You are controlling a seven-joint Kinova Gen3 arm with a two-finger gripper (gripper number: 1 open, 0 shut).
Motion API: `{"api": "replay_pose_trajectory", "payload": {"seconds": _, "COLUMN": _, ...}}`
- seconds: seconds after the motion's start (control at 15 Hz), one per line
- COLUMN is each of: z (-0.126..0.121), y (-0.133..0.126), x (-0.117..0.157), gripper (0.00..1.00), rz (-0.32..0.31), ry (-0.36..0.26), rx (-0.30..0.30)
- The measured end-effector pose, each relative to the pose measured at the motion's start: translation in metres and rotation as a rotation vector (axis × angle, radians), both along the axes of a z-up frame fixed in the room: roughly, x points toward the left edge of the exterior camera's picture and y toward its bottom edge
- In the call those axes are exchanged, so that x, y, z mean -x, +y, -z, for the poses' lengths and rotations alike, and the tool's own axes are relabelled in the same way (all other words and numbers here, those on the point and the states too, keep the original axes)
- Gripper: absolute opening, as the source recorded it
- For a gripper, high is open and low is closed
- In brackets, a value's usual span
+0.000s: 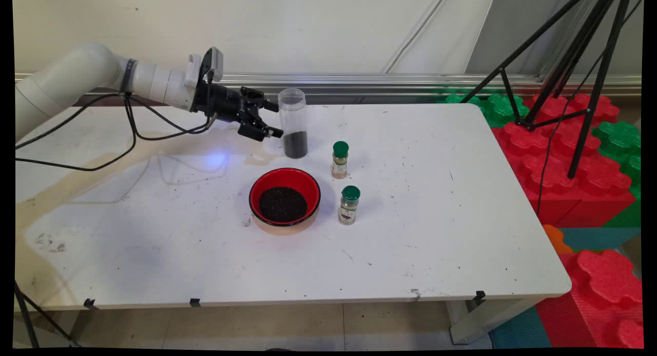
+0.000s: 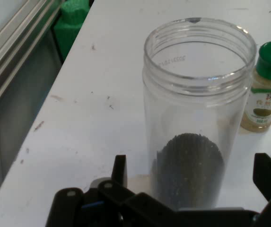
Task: Pick up the black seasoning powder from the table
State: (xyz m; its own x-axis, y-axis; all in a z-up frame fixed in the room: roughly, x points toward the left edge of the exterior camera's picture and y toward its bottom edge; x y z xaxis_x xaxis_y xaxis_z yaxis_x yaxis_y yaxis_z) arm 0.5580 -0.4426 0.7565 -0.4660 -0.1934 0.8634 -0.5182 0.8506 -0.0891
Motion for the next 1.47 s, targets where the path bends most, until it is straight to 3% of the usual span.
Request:
{"api": "replay_pose_trajectory", "payload": {"seconds": 0.6, "z": 0.034, "y": -0.010, "x": -0.010, "gripper": 1.00, "rz": 0.050, "ry": 0.085, "rx": -0.027}}
{"api": "replay_pose_trajectory", "payload": {"seconds": 1.47, "z": 0.058, "y": -0.021, "x": -0.008, "gripper": 1.00, "rz": 0.061, "ry": 0.139, "rx": -0.024}}
